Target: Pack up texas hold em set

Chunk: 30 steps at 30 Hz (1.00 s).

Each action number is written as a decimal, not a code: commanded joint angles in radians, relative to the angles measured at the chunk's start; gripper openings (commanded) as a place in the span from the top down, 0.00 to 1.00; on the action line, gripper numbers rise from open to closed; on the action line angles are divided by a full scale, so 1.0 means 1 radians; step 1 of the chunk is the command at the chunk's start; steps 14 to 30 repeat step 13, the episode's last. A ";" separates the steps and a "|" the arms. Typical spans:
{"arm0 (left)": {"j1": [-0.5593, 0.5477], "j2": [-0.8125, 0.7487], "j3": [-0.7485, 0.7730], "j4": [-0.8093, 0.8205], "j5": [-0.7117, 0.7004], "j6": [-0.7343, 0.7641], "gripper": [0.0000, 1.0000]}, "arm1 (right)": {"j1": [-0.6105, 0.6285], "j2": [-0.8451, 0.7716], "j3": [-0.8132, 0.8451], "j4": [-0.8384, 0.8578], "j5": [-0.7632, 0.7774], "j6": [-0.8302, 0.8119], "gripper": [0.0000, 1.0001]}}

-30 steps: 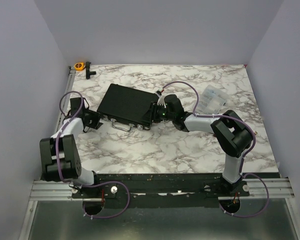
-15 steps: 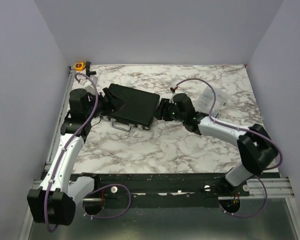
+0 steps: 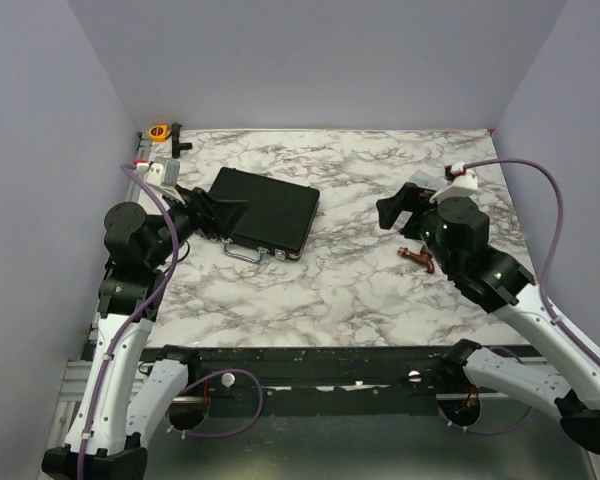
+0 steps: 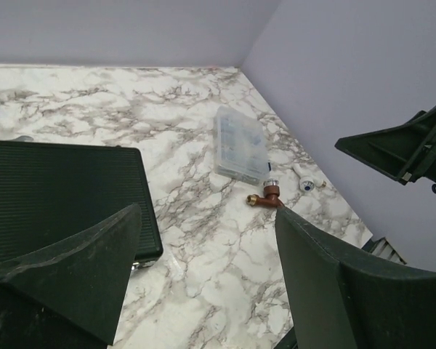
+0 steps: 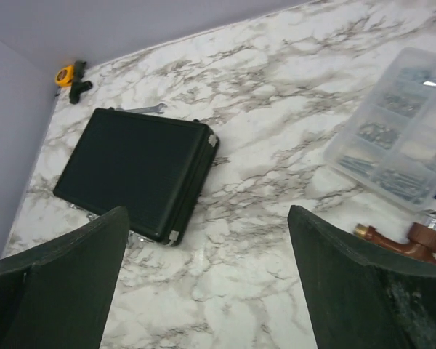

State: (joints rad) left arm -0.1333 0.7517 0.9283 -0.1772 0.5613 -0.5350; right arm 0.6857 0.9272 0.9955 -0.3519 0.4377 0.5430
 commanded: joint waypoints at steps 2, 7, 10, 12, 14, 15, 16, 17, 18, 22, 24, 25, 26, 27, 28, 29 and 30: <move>-0.004 -0.058 -0.042 0.104 0.027 -0.062 0.25 | -0.002 -0.092 0.055 -0.188 0.106 -0.082 0.00; -0.003 -0.075 -0.053 0.122 0.041 -0.084 0.25 | -0.002 -0.148 0.072 -0.192 0.144 -0.070 0.00; -0.004 -0.079 -0.046 0.107 0.035 -0.069 0.25 | -0.002 -0.171 0.048 -0.155 0.156 -0.081 0.00; -0.003 -0.077 -0.042 0.101 0.036 -0.062 0.25 | -0.002 -0.168 0.039 -0.154 0.208 -0.066 0.00; -0.004 -0.074 -0.040 0.098 0.035 -0.060 0.25 | -0.002 -0.169 0.036 -0.155 0.213 -0.070 0.00; -0.004 -0.074 -0.040 0.098 0.035 -0.060 0.25 | -0.002 -0.169 0.036 -0.155 0.213 -0.070 0.00; -0.004 -0.074 -0.040 0.098 0.035 -0.060 0.25 | -0.002 -0.169 0.036 -0.155 0.213 -0.070 0.00; -0.004 -0.074 -0.040 0.098 0.035 -0.060 0.25 | -0.002 -0.169 0.036 -0.155 0.213 -0.070 0.00; -0.004 -0.074 -0.040 0.098 0.035 -0.060 0.25 | -0.002 -0.169 0.036 -0.155 0.213 -0.070 0.00; -0.004 -0.074 -0.040 0.098 0.035 -0.060 0.25 | -0.002 -0.169 0.036 -0.155 0.213 -0.070 0.00; -0.004 -0.074 -0.040 0.098 0.035 -0.060 0.25 | -0.002 -0.169 0.036 -0.155 0.213 -0.070 0.00; -0.004 -0.074 -0.040 0.098 0.035 -0.060 0.25 | -0.002 -0.169 0.036 -0.155 0.213 -0.070 0.00; -0.004 -0.074 -0.040 0.098 0.035 -0.060 0.25 | -0.002 -0.169 0.036 -0.155 0.213 -0.070 0.00; -0.004 -0.074 -0.040 0.098 0.035 -0.060 0.25 | -0.002 -0.169 0.036 -0.155 0.213 -0.070 0.00; -0.004 -0.074 -0.040 0.098 0.035 -0.060 0.25 | -0.002 -0.169 0.036 -0.155 0.213 -0.070 0.00; -0.004 -0.074 -0.040 0.098 0.035 -0.060 0.25 | -0.002 -0.169 0.036 -0.155 0.213 -0.070 0.00; -0.004 -0.074 -0.040 0.098 0.035 -0.060 0.25 | -0.002 -0.169 0.036 -0.155 0.213 -0.070 0.00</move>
